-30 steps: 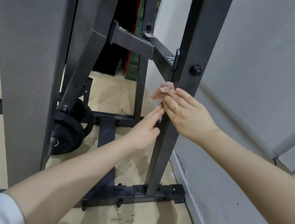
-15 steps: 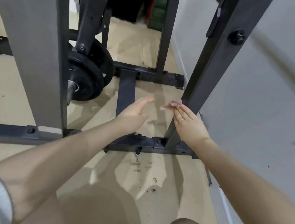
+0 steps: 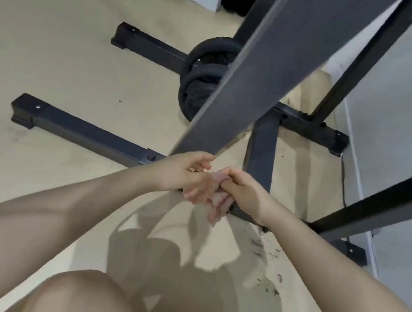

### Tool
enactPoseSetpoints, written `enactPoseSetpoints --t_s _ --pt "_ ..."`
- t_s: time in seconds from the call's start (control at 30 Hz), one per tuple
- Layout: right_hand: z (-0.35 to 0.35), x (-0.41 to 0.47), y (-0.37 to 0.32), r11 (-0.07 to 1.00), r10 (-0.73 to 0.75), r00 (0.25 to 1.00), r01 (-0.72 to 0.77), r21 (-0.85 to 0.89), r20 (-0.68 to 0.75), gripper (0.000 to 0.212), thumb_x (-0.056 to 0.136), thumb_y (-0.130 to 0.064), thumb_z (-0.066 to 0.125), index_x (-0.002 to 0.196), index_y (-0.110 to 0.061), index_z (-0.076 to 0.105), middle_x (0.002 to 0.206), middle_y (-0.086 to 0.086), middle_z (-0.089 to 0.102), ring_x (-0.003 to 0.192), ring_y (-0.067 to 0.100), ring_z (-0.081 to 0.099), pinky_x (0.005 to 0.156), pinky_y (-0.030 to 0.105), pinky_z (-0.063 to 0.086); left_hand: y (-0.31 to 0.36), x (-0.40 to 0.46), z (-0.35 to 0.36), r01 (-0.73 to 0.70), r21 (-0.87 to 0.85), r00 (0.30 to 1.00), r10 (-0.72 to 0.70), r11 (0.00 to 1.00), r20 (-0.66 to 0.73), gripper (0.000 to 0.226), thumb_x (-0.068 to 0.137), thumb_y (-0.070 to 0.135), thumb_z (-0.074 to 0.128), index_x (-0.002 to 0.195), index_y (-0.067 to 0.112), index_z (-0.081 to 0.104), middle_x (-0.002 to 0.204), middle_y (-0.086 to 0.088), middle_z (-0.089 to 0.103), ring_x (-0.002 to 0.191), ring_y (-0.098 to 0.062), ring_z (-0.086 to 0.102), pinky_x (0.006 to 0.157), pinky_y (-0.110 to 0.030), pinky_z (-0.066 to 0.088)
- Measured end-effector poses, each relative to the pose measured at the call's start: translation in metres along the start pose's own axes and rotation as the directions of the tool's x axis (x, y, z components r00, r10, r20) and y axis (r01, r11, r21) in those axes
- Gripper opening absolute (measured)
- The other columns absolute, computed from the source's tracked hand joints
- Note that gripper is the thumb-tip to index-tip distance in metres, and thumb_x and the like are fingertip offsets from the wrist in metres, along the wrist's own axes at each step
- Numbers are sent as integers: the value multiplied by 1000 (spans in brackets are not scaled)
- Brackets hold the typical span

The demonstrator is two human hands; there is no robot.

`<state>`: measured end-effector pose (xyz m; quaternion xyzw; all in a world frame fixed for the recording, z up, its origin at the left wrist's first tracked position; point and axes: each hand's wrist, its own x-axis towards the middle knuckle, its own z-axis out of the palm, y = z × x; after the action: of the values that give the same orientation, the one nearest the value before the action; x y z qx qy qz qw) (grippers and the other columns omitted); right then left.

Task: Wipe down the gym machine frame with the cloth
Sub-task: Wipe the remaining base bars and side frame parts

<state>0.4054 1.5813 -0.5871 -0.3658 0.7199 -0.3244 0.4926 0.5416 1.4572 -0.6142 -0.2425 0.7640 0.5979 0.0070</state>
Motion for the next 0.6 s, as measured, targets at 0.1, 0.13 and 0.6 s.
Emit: enactPoseSetpoints --t_s 0.1,0.13,0.6 --pt "60 34 -26 995 -81 995 77 68 64 26 103 -14 38 102 2 58 81 29 61 68 38 59 65 45 48 -47 -41 -55 31 -144 998 -38 989 -43 44 85 36 64 126 24 53 118 10 62 111 -1 57 89 -12 44" --pt "77 46 -32 995 -86 994 81 63 72 30 103 -17 39 106 2 62 89 29 64 78 40 61 72 48 49 -61 -53 -69 21 -168 998 -31 986 -57 35 87 27 65 120 22 57 115 7 64 107 -2 60 87 -12 46" --pt "153 180 -80 972 -19 999 11 -234 -30 29 100 -8 37 90 -16 63 86 0 65 83 15 59 70 19 46 -157 -72 -174 45 -199 922 -118 979 -370 25 93 19 55 73 6 61 63 5 57 56 -8 45 58 -23 38"
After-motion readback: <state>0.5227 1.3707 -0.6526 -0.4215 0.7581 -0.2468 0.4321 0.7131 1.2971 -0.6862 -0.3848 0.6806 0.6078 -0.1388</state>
